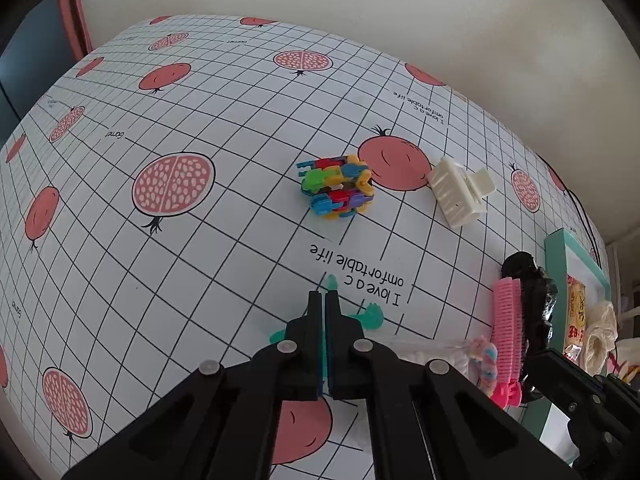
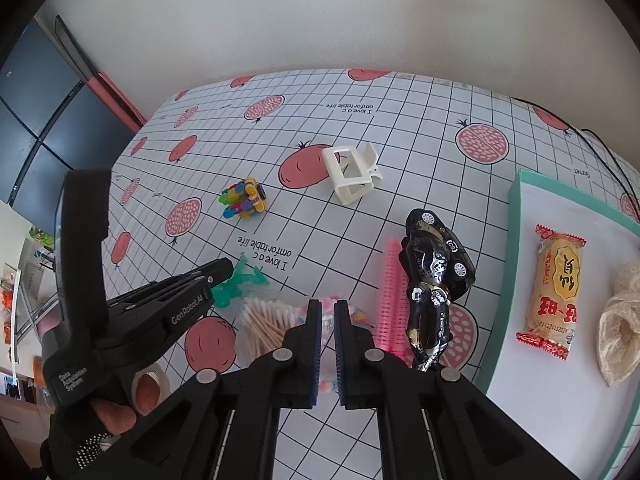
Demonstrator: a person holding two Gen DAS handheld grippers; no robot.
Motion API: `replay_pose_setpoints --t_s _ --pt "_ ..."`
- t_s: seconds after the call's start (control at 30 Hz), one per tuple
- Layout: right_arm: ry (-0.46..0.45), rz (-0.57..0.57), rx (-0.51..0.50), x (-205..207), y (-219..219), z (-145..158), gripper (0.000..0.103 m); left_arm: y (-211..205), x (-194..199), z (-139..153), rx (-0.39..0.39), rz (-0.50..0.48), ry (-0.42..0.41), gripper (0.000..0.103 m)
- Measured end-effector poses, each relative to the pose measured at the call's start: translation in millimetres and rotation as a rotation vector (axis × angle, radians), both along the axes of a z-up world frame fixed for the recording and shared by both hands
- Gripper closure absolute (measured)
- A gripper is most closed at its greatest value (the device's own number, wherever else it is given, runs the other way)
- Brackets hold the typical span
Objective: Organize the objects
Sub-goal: 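Grasp the green plastic toy with the left tool while the right tool grasps the braided ring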
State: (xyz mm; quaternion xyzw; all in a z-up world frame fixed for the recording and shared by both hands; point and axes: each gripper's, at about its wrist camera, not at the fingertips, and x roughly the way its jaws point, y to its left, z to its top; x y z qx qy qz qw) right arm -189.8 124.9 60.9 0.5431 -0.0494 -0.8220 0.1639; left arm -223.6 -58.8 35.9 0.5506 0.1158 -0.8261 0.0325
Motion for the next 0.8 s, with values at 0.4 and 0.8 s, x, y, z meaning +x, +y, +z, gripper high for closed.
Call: replay_pose_setpoints --t_s 0.4,0.8 --pt "-0.038 0.002 -0.013 -3.3 -1.2 -12.9 0.098 -2.5 -2.6 4.8 -0.004 0.001 0.005 0.096" --pt "-0.059 0.021 -0.017 -6.0 -13.0 -23.1 0.068 4.6 -8.1 -4.5 -0.017 -0.032 -0.001 0.068"
